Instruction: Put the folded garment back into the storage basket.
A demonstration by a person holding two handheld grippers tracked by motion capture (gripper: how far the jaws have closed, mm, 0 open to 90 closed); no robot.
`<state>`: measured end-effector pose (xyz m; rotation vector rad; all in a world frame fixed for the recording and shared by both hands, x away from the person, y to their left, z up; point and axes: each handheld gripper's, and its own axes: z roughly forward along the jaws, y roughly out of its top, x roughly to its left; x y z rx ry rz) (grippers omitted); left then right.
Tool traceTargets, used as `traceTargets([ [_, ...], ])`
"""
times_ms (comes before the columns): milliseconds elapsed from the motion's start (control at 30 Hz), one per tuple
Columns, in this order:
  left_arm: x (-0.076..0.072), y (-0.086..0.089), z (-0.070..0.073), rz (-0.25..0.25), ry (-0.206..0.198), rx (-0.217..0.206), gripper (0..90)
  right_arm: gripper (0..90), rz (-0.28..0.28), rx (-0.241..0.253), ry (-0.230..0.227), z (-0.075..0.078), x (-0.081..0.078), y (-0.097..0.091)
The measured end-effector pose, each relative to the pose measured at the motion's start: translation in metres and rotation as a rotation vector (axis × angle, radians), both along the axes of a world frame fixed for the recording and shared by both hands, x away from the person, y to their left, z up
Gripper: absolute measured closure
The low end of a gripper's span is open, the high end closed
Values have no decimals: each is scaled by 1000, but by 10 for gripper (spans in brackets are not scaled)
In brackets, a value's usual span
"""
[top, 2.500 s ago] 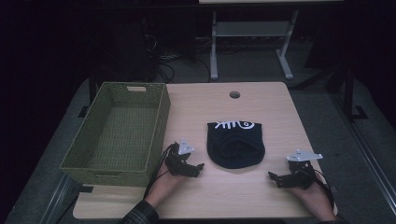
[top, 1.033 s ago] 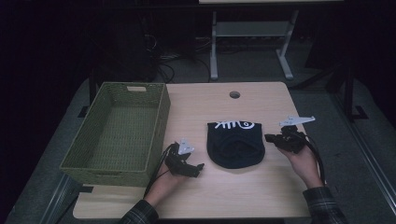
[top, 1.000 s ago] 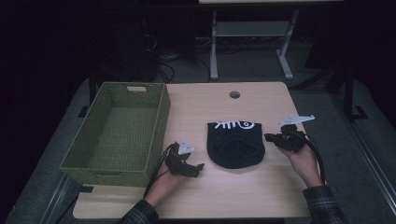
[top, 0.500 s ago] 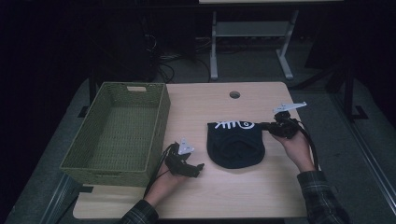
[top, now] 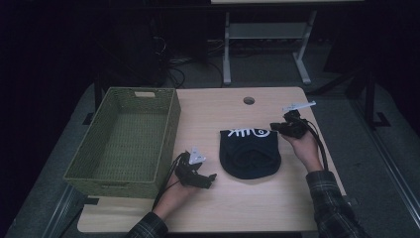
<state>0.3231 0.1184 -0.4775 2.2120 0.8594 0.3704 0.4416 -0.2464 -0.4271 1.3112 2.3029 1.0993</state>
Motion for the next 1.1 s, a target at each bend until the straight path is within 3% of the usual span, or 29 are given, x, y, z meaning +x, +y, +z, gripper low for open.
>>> traceTargets([
  [200, 0, 0, 0, 0, 1, 1, 119, 900, -24, -14, 9, -11, 17, 1],
  [467, 0, 0, 0, 0, 1, 2, 119, 900, -36, -35, 64, -31, 24, -1],
  [700, 0, 0, 0, 0, 0, 1, 119, 900, -20, -48, 81, -31, 19, -5],
  [1100, 0, 0, 0, 0, 1, 1, 119, 900, 16, -73, 64, -30, 1, -7],
])
